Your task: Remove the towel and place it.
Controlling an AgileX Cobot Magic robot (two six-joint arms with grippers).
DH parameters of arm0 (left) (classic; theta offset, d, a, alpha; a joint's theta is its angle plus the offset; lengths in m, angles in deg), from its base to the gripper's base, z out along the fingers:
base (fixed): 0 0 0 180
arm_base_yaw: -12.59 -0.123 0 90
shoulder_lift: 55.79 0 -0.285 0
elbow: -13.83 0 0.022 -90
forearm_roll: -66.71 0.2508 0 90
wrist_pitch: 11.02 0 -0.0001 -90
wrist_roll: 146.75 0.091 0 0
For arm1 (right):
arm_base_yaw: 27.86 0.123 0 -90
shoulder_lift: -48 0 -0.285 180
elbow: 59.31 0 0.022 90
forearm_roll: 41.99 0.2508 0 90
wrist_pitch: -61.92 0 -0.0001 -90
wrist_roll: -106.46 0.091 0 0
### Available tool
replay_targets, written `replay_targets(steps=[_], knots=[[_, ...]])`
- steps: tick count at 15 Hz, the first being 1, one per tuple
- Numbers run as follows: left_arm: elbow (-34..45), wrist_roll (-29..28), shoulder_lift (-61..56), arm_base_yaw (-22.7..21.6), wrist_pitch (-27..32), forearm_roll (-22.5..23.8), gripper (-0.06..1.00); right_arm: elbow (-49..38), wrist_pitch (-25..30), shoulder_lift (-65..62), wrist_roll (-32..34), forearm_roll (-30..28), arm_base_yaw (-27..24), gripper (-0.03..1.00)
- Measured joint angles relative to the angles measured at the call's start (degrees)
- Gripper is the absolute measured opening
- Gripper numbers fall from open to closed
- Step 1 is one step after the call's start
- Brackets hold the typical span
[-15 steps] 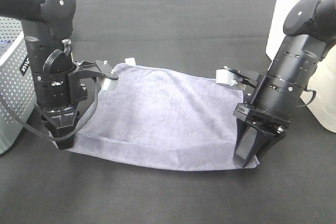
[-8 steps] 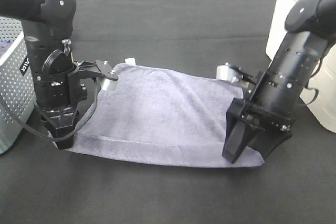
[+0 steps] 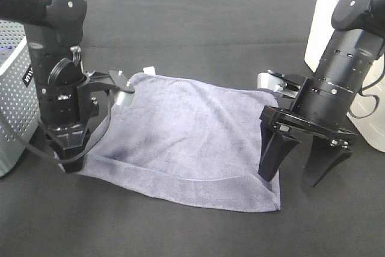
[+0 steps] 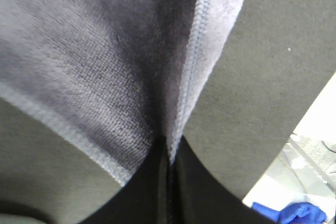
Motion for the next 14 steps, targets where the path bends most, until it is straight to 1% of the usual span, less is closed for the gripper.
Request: replay_targets(steps=[1,3,4,7,8,11,14], knots=[[0.9,-0.9,0.0,0.0,-0.1,-0.1,0.0,0.0,0.0,-0.3,0.3,-0.1,0.0,0.83],[3.6,-1.7,0.0,0.0,-0.1,-0.3,0.08,0.0,0.1,-4.6,0.6,-0.1,0.0,0.83],[4.6,-1.7,0.0,0.0,-0.1,-0.3,0.14,0.0,0.1,-7.2,0.9,-0.1,0.0,0.83],[5.9,-1.7,0.0,0.0,-0.3,-1.3,0.4,0.0,0.2,-15.4,2.1,-0.1,0.0,0.83],[6.0,-1.7,0.0,0.0,-0.9,-1.9,0.43,0.0,0.2,-17.4,3.0,-0.1,0.0,0.83],[6.0,-1.7,0.0,0.0,-1.7,-6.1,0.45,0.0,-1.0,-22.3,4.5,-0.6,0.0,0.83],[6.0,-1.6,0.0,0.0,-2.3,-6.4,0.45,0.0,-1.7,-25.2,4.9,-0.8,0.0,0.83]])
